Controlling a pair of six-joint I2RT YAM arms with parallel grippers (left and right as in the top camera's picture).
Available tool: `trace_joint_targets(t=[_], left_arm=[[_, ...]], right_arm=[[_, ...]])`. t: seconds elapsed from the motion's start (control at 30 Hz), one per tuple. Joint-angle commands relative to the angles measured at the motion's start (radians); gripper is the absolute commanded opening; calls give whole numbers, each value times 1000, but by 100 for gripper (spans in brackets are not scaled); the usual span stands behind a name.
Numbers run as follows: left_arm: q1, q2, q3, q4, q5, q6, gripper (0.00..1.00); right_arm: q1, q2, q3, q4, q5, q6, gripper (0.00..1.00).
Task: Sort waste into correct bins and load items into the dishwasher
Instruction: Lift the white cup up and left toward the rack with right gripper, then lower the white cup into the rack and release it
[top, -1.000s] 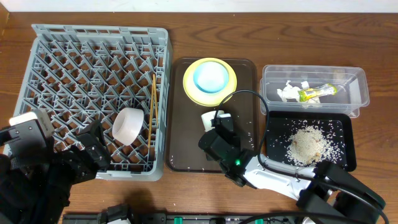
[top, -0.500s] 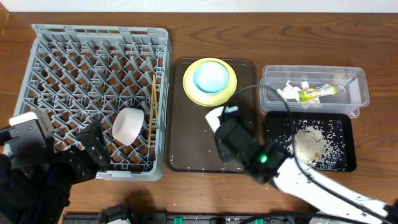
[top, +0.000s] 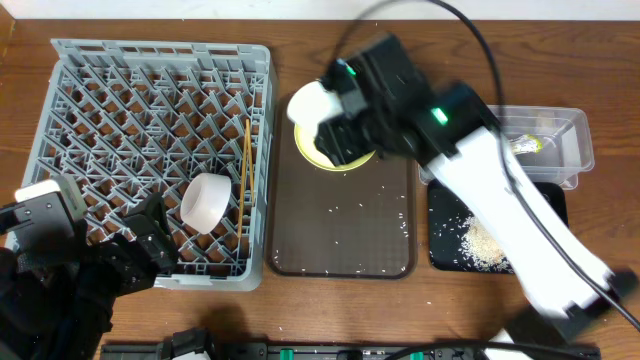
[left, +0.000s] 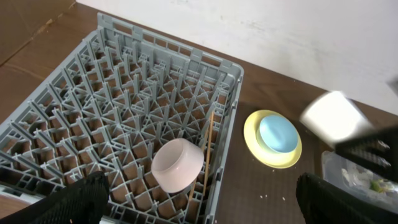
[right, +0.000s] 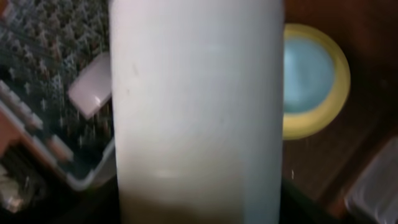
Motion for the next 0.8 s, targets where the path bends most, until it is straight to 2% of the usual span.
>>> trace_joint_targets(t=[0.0, 0.1, 0.2, 0.43, 0.63, 0.77], left_arm=[[2, 0, 5, 3, -6, -9, 97], [2, 0, 5, 3, -6, -9, 97], [2, 0, 5, 3, -6, -9, 97], [2, 0, 5, 3, -6, -9, 97], [2, 0, 5, 3, -5, -9, 97], [2, 0, 5, 3, -6, -9, 97]], right_arm=[[11, 211, 289, -115, -57, -89, 7], [29, 362, 500, -167, -63, -95, 6], [55, 467, 602, -146, -89, -102, 6], [155, 633, 615, -89, 28, -121, 9], [207, 690, 615, -93, 216, -128, 10], [214, 703, 615, -82, 230, -128, 11]])
